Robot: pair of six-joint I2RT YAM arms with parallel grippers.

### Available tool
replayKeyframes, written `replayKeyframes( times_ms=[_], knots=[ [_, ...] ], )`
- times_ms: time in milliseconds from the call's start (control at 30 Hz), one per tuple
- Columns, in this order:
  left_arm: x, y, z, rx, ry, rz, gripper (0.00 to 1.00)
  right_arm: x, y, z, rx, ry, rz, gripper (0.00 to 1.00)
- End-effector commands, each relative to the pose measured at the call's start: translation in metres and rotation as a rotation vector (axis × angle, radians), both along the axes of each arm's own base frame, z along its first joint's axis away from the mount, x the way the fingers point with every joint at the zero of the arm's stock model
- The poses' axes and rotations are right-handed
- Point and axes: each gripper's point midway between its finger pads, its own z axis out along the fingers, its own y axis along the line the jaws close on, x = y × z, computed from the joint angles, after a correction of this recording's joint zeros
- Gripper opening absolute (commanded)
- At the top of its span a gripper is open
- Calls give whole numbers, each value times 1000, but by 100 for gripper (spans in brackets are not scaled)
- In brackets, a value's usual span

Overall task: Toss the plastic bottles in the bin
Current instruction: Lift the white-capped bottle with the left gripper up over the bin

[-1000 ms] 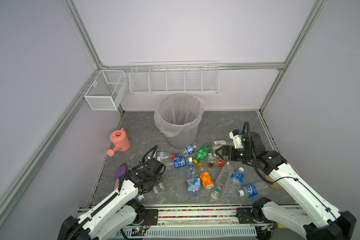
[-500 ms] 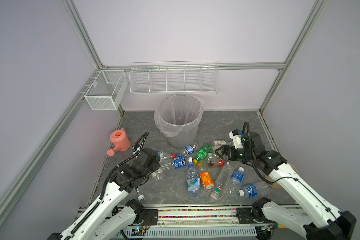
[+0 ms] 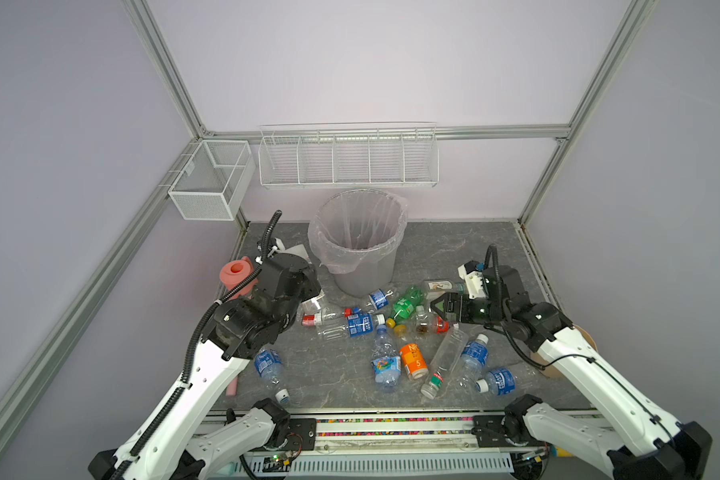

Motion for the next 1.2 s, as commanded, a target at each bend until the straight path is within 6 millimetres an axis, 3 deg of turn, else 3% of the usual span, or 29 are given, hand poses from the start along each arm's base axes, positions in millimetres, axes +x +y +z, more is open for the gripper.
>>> replayKeyframes(
  times_ms=[0,367,667,1000,1033,1167],
  knots=[
    [12,0,42,41,-115,0,0,-5,-3,-5,-7,2,-8,95],
    [36,-11,142,68,-351,-13,0,-9,-6,-6,-17,0,-8,95],
    [51,-24,197,82,-491,-33,0,-12,-8,-7,-21,3,-7,95],
    [70,-42,229,121,-573,-57,0,-15,-10,-3,-18,-10,-10,95],
    [74,-44,230,128,-579,-57,0,-19,-13,-15,-33,15,-11,95],
    [89,-54,227,163,-579,-62,0,-21,-15,-17,-35,15,-17,95]
  ],
)
